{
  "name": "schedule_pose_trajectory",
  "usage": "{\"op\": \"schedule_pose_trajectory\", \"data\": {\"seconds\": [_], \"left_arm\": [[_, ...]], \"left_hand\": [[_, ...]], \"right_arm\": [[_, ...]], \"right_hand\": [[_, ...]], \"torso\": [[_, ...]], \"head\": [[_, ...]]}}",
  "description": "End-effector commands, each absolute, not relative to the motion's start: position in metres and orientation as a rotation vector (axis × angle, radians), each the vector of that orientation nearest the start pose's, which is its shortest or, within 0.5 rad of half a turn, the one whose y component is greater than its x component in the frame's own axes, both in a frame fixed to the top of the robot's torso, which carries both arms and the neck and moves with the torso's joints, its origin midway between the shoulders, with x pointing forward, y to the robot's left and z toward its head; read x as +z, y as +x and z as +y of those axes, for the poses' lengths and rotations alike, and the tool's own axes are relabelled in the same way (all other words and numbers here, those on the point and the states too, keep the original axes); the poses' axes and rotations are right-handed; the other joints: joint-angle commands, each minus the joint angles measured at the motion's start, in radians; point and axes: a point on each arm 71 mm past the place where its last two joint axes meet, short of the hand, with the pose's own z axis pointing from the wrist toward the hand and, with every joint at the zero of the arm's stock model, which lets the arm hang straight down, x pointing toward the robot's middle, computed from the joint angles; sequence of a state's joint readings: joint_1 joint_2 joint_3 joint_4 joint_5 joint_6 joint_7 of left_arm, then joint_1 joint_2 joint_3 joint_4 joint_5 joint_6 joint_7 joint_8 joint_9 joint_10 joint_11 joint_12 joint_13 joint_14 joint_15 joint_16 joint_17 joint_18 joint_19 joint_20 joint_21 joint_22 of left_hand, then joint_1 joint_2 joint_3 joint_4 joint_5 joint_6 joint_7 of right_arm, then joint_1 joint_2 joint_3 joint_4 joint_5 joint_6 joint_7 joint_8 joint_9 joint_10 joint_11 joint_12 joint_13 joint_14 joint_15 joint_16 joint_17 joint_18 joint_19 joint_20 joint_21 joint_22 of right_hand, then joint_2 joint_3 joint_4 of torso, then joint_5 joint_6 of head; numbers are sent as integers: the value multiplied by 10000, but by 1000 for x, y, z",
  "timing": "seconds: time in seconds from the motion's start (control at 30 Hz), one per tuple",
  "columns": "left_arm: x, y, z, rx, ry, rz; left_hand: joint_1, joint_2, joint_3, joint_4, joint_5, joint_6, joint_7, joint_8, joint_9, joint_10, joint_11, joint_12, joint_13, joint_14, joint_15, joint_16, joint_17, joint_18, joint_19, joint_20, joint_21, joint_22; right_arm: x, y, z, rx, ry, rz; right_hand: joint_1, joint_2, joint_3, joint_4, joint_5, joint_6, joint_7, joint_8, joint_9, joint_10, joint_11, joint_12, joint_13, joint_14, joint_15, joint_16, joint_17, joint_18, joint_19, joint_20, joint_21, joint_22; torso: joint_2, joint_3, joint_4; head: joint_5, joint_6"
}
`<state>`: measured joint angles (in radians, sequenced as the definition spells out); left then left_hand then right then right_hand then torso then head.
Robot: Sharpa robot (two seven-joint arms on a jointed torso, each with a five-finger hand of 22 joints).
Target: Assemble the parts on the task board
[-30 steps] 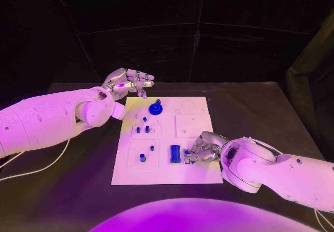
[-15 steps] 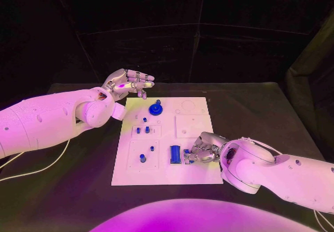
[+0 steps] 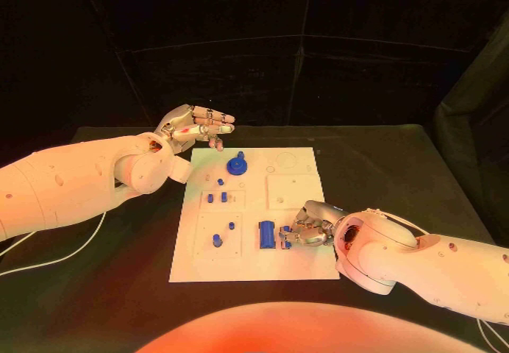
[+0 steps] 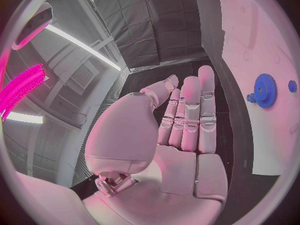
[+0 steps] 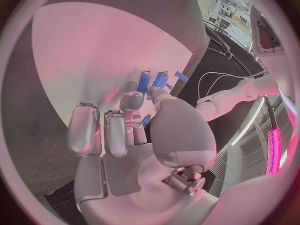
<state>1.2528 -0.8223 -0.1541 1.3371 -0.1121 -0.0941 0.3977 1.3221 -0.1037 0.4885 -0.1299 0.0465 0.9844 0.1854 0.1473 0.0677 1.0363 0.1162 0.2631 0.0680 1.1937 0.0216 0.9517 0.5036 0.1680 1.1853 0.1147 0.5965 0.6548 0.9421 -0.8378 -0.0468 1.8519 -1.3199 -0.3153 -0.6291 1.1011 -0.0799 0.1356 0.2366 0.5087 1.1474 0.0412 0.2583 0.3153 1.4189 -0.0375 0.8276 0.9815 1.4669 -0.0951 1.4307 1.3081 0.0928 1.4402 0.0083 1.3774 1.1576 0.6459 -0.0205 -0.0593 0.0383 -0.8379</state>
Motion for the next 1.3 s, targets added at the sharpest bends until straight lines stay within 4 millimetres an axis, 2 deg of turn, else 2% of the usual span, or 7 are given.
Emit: {"op": "schedule_pose_trajectory", "data": {"seconds": [0.03, 0.43, 0.73, 1.03, 1.13, 1.23, 1.3], "left_arm": [[-200, 511, 244, -15288, -9482, 15760], [-200, 512, 244, -15269, -9498, 15791], [-200, 512, 244, -15263, -9499, 15788], [-200, 514, 247, -15190, -9473, 15619], [-200, 516, 249, -15083, -9473, 15495], [-201, 520, 252, -15012, -9682, 15282], [-202, 521, 253, -15030, -9895, 15151]], "left_hand": [[-35, 36, -38, 0, 44, -49, 31, -57, -12, -46, 7, 35, -4, -30, 5, 25, -11, 132, -63, 0, -42, 6], [-45, 38, -46, 0, 45, -56, 33, -57, -12, -59, 10, 42, -3, -34, 9, 32, -19, 132, -66, 4, -44, 5], [-45, 38, -46, 0, 45, -56, 33, -57, -12, -59, 10, 42, -3, -34, 9, 32, -19, 132, -66, 4, -44, 5], [-194, 41, -126, 83, 41, -74, 39, -56, -10, -89, 22, 70, -1, -49, 37, 51, -45, 124, -84, 34, -68, -12], [-443, 24, -316, 243, 36, -93, 30, -50, -7, -123, 27, 113, 7, -95, 73, 49, -84, 120, -127, 80, -148, -67], [-540, 26, -673, 353, 16, -90, 8, -5, 5, -210, 27, 208, 16, -550, 113, -406, -380, 141, -473, 145, -593, -357], [-540, 65, -829, 402, 17, -63, 15, 25, 7, -252, 57, 216, 2, -1041, 176, -1061, -729, 123, -911, 211, -1052, -641]], "right_arm": [[-276, 360, -135, 5749, 1979, 21549], [-275, 359, -134, 5811, 1894, 21518], [-272, 360, -142, 6053, 2157, 21055], [-258, 368, -166, 8330, 3507, 19603], [-249, 383, -174, 9542, 4315, 18944], [-238, 408, -185, 11349, 5758, 17404], [-235, 420, -191, 11978, 6465, 16676]], "right_hand": [[-92, -54, -155, 11, -205, 52, -4, -20, 20, 52, 20, -60, -18, 612, -55, -3, 276, -169, 72, -5, 9, -30], [-192, -163, -825, 136, -1003, 35, 19, -117, 56, -1, 48, -186, 5, 589, -31, -56, 214, -154, 29, 14, -46, -104], [-79, -69, -978, 151, -1022, -23, 38, -177, 62, -65, 63, -368, -84, 566, -22, -128, 109, -138, -5, 14, -93, -187], [1072, -268, -1190, -483, -699, -1403, 546, -940, -256, -1184, 467, -2900, -1838, 328, 295, -862, -888, 36, -465, 259, -737, -1283], [1539, -67, -1188, -636, -1121, -1581, 665, -987, -312, -1662, 591, -3472, -2291, -82, 408, -2022, -2371, 343, -1155, 386, -1796, -3041], [2417, 295, -798, -940, -1221, -1690, 888, -1011, -393, -2470, 779, -4695, -3351, -1364, 596, -5372, -6089, 896, -2722, 533, -4352, -6637], [2720, 322, -558, -1036, -1425, -1752, 1050, -1126, -507, -2758, 975, -5463, -4152, -1838, 737, -6612, -7000, 905, -3067, 685, -5131, -7159]], "torso": [[-3, -2, 6], [-2, 0, -1], [4, -3, 50], [-63, -26, 97], [-142, -39, 102], [-290, -84, 62], [-376, -124, 59]], "head": [[1, -7], [-4, -22], [-61, 19], [-145, 207], [-187, 266], [-253, 468], [-309, 653]]}}
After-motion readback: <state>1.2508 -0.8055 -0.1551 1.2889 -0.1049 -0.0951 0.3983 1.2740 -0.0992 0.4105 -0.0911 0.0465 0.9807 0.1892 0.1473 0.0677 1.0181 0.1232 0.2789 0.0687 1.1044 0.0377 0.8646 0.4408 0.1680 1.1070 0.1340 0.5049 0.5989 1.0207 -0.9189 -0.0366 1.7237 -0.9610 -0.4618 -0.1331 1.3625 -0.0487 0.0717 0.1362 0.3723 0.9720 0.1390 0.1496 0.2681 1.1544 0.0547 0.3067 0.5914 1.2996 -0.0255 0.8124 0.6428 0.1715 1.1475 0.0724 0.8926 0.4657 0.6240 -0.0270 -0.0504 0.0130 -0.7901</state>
